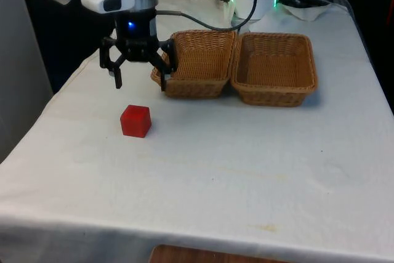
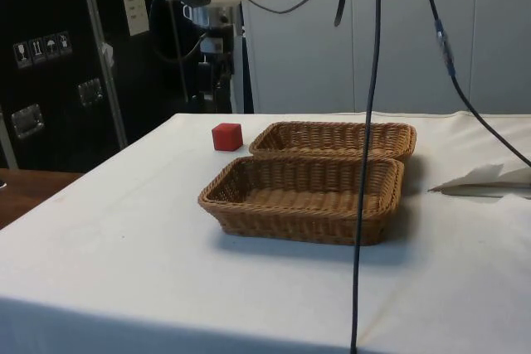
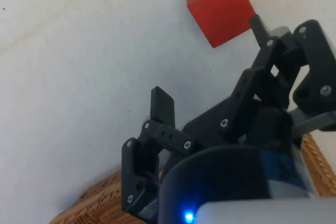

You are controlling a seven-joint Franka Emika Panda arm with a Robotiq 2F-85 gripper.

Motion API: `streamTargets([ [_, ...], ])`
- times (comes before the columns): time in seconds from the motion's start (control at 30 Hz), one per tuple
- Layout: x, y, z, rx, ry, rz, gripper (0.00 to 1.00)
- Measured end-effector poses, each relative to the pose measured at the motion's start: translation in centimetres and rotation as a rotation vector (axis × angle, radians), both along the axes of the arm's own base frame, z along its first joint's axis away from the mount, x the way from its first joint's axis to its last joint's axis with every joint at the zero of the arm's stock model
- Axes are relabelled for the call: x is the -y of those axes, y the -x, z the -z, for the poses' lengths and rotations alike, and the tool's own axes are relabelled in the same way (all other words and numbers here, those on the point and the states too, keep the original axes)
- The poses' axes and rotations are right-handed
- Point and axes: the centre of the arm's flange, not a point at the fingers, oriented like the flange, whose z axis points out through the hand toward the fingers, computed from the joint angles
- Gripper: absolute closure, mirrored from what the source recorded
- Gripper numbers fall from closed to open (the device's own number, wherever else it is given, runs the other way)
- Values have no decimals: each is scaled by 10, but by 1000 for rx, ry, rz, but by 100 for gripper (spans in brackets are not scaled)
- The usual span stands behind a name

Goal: Pick up the red cube and place it into the right basket.

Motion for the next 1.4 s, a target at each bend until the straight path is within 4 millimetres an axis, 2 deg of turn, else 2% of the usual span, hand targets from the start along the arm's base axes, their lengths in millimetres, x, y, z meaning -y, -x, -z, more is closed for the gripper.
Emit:
streamTargets([
  [0.47, 25, -1, 21, -5, 10, 14, 0],
  [0.83, 25, -2, 31, -9, 4, 21, 0],
  [1.4, 20, -4, 55, -6, -54, 44, 0],
])
